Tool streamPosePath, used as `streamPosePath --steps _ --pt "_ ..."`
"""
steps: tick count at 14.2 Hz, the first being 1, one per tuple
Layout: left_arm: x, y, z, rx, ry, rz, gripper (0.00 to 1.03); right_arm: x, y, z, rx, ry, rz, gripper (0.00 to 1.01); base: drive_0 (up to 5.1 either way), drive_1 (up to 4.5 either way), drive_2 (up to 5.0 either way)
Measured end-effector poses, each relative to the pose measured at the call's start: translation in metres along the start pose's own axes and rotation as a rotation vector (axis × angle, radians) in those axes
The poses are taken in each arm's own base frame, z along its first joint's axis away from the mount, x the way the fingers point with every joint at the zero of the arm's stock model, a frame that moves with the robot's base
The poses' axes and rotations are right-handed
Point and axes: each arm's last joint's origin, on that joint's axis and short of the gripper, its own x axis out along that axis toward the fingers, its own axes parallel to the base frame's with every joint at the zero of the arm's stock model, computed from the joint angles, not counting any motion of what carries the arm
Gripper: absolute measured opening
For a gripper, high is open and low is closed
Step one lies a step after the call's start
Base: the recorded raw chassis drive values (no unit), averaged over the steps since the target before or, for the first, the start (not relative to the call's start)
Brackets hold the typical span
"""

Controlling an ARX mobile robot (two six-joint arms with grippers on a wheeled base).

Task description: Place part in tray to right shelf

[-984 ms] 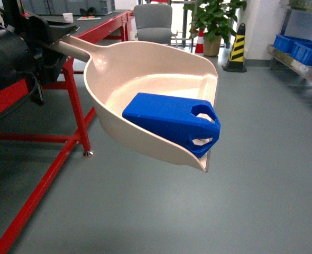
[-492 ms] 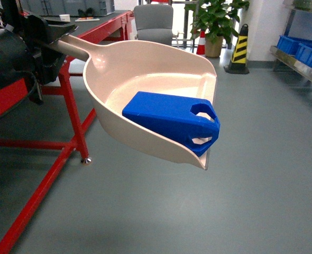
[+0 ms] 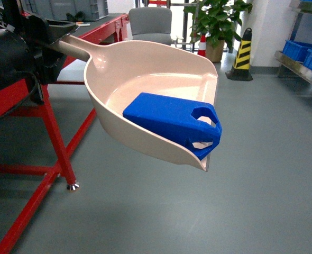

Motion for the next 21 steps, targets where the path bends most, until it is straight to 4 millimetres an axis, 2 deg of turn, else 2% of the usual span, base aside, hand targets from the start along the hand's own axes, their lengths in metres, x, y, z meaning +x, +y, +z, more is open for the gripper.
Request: streamPosePath --steps 16,21 --pt "-0.0001 0.0001 0.0002 0.0 0.002 0.0 0.14 -0.0001 -0.0001 0.0006 0.0 -0.006 -0.001 0.98 0.0 4.37 -4.3" --pt "-0.0003 0.0 0.0024 0.003 -0.012 -0.001 0.14 0.0003 0.0001 0.0001 0.0 -0.001 0.002 0.98 -1.5 -1.48 -1.5"
